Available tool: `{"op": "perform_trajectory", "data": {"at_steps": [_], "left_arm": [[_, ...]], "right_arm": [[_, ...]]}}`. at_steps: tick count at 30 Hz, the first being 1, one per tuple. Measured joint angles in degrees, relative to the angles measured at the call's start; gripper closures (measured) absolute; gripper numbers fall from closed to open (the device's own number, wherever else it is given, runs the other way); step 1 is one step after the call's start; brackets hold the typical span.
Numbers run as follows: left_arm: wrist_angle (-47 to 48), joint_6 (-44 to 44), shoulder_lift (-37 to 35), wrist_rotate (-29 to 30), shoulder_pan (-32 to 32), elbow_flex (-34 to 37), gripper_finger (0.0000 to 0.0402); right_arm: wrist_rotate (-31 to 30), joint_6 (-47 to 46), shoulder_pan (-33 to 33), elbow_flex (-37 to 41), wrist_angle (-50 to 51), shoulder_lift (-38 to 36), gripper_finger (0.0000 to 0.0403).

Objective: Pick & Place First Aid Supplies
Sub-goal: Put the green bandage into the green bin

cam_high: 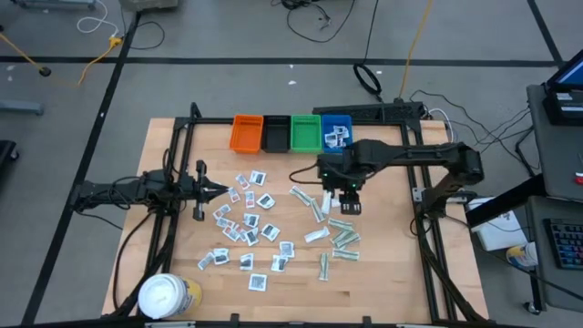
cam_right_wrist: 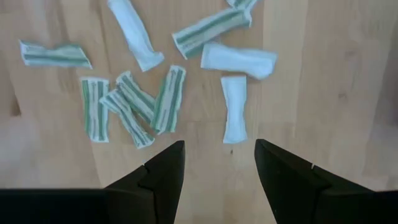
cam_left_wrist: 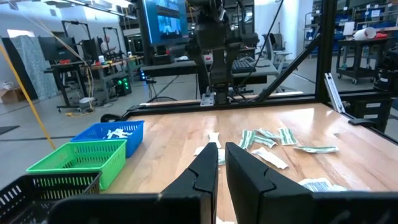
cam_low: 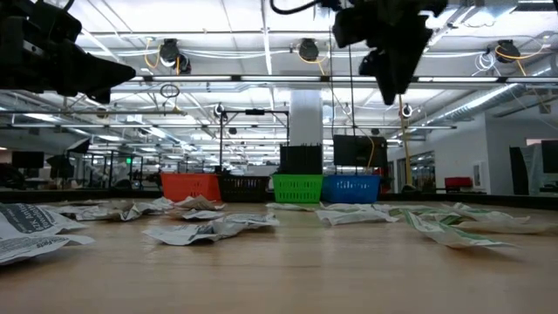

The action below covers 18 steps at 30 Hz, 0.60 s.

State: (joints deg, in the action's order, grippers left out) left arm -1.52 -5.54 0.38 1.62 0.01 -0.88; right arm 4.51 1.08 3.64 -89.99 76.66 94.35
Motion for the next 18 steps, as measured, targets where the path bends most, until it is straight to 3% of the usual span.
{"op": "perform_trajectory", "data": {"at_steps": [18], "left_arm": [[0.0, 0.01, -0.01, -0.02, 0.01, 0.01, 0.0364]], "right_arm": [[-0.22, 1.74, 0.11, 21.66, -21.77, -2.04, 0.0216]]}}
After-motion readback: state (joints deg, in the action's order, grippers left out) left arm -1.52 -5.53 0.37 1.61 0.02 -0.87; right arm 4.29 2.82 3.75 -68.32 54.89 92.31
